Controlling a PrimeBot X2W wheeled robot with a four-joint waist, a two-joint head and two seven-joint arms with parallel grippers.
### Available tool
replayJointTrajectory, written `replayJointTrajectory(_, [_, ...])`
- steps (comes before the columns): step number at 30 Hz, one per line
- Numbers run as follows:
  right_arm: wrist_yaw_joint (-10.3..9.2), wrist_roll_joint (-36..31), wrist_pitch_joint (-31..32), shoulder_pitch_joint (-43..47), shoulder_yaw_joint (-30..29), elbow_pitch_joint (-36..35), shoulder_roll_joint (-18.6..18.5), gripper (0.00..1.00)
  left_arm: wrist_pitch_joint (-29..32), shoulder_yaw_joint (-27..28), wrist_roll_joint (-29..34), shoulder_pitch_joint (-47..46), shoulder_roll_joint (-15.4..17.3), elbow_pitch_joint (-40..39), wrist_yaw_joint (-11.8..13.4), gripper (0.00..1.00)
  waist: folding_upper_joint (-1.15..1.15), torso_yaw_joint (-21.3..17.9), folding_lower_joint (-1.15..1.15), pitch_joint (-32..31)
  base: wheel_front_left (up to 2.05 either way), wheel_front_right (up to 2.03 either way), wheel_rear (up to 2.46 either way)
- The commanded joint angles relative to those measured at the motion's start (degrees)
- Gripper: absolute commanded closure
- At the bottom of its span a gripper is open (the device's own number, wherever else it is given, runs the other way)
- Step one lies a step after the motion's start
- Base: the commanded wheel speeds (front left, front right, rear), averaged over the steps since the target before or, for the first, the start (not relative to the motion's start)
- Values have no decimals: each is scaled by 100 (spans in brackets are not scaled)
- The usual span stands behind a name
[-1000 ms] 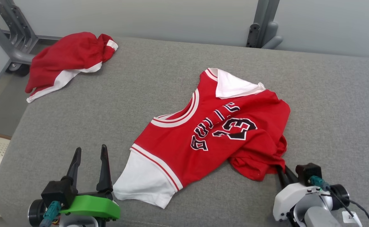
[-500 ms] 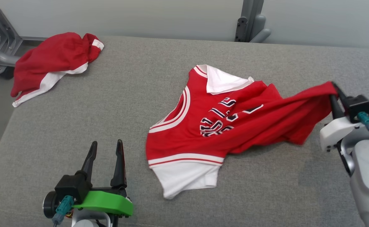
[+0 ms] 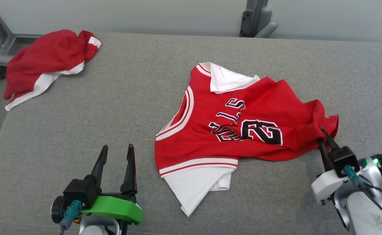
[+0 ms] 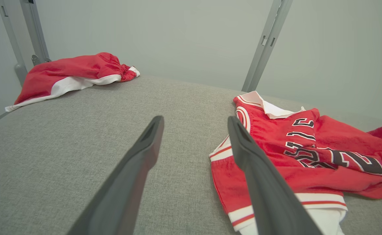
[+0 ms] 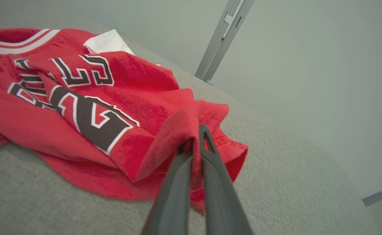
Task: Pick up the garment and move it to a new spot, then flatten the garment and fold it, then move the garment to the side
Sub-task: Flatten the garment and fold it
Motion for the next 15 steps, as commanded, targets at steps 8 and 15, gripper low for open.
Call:
replayJointTrajectory(8, [-10, 46, -5, 877, -258, -450, 259, 90, 0, 87, 16, -30, 6, 45, 4, 0, 69, -308, 0, -42, 0, 0, 0])
replayJointTrajectory(15, [-10, -9, -4, 1152, -614, -320, 383, 61, -1, 96, 0, -43, 6, 122, -32, 0, 69, -508, 0, -86, 0, 0, 0])
